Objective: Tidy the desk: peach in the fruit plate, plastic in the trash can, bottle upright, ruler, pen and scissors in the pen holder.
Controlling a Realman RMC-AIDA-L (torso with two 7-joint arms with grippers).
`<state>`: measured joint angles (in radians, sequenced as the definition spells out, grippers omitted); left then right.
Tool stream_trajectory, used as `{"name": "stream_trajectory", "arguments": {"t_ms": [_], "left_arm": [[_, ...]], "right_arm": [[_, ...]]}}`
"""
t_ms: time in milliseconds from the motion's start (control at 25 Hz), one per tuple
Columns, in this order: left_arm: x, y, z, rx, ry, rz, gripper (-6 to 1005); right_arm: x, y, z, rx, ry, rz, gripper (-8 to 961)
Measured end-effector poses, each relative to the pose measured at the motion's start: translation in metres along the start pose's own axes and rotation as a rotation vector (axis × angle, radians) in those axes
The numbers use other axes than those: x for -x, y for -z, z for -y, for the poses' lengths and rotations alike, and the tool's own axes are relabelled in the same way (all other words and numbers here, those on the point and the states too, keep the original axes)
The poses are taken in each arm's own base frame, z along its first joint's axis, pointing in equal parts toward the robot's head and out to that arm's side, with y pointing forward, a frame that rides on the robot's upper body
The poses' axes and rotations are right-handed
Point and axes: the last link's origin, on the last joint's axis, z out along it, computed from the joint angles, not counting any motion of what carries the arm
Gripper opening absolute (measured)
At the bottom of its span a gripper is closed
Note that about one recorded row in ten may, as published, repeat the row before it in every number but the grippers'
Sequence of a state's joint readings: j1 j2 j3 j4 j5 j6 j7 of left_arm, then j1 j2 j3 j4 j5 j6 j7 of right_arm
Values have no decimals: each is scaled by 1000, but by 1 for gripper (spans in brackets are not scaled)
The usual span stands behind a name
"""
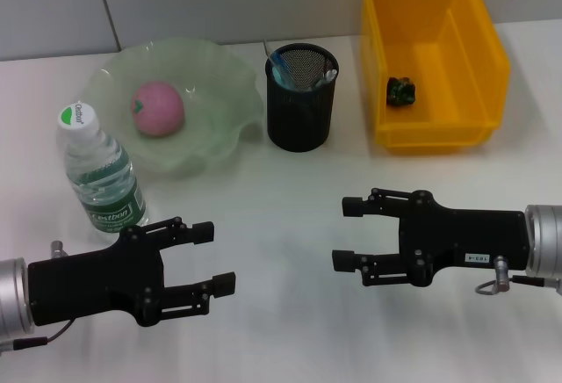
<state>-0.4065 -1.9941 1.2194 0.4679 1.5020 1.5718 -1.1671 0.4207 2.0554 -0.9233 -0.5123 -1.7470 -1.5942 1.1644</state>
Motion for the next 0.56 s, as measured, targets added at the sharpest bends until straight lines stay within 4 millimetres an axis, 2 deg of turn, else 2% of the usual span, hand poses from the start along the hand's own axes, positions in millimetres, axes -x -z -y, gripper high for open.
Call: {"name": "stream_trajectory", "arguments": {"t_ms": [560], "left_arm": [[3, 2, -1, -5, 2, 5, 791]], "right_arm": [[0, -5, 0, 4, 3, -7, 814]]}}
